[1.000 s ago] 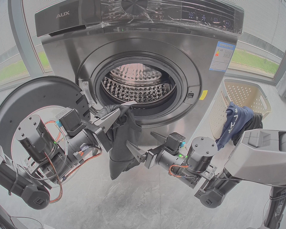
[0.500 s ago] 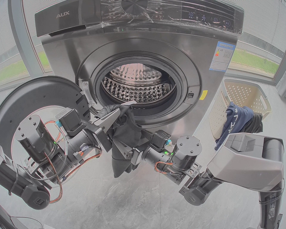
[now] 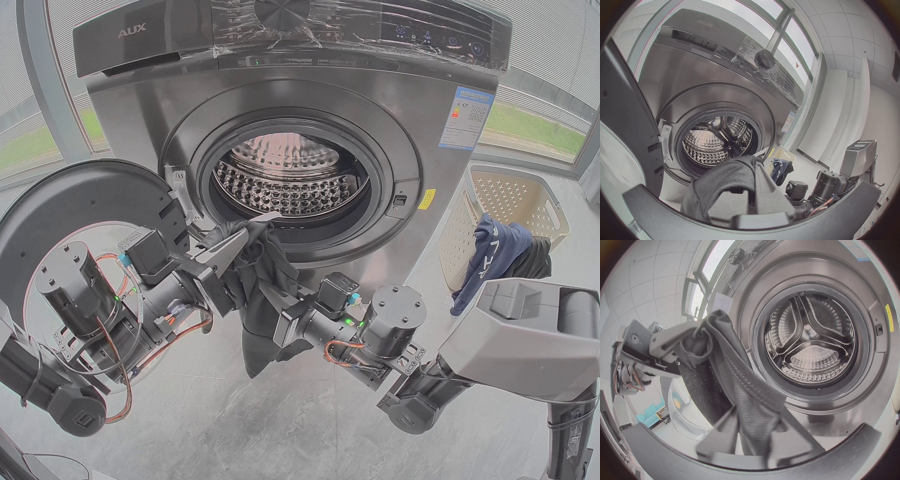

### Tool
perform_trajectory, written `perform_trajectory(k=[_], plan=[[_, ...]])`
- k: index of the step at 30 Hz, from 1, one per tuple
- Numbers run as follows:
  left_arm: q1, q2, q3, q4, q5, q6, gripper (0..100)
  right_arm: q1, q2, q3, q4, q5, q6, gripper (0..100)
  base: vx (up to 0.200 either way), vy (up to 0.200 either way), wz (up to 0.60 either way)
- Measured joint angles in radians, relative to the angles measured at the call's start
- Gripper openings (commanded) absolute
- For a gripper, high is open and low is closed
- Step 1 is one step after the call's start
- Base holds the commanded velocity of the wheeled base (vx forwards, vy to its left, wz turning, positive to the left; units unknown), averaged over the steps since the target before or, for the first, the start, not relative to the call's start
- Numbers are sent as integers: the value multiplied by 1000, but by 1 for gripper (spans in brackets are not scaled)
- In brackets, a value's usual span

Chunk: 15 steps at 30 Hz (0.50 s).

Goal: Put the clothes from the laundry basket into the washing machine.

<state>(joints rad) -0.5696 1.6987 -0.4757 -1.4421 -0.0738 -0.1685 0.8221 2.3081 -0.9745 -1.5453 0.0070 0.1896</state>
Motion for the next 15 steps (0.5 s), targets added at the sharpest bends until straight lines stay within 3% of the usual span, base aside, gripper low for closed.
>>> perform_trajectory(k=[15], plan=[[25,34,3,-59,0,4,0,-66,-187,199,16,-29,-18,0,0,0,0]])
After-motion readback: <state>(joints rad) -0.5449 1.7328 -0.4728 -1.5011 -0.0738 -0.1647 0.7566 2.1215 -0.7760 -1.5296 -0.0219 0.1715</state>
